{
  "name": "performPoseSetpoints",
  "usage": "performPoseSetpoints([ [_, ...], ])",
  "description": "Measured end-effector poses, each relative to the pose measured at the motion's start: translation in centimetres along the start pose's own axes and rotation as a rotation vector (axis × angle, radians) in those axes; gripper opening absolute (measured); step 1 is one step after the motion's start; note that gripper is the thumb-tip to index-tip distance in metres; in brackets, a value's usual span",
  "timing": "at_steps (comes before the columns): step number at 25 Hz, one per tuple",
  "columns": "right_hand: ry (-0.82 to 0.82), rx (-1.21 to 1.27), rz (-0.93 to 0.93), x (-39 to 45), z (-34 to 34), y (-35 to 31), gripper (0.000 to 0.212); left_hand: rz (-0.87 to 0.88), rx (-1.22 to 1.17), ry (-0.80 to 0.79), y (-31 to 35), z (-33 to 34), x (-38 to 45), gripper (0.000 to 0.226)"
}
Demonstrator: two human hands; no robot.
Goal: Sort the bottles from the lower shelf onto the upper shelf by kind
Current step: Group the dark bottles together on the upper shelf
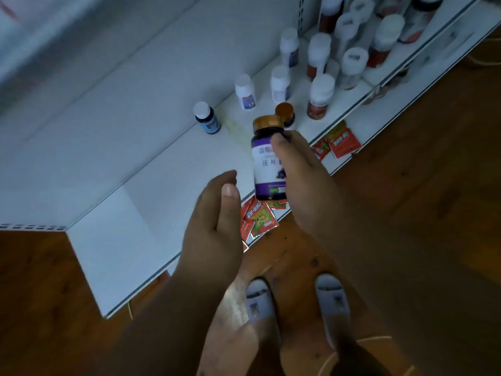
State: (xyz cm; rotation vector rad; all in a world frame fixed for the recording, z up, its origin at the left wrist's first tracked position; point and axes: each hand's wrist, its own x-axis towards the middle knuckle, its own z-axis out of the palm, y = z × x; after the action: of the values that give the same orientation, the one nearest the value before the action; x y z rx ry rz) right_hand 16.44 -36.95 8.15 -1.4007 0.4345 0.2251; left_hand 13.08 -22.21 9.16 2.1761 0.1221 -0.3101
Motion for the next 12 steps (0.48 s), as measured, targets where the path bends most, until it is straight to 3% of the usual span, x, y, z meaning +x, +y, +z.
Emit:
performPoseSetpoints([
  [6,-0.149,0.053,-0.002,-14.1,-2.9,-12.6,0.029,-0.018,-0.139,-0.031,12.4,-5.7,-13.2,0.071],
  [10,-0.223,0.047,-0.090,-17.4,-3.0,-18.1,0.049,0.076,-0.173,0.020,15.8,-8.3,-17.1,0.076],
  [12,-0.293,0.037,-0.109,-17.9,-1.9,-20.1,0.046,0.116,-0.195,0.050,16.4,-9.7,-17.6,0.076],
])
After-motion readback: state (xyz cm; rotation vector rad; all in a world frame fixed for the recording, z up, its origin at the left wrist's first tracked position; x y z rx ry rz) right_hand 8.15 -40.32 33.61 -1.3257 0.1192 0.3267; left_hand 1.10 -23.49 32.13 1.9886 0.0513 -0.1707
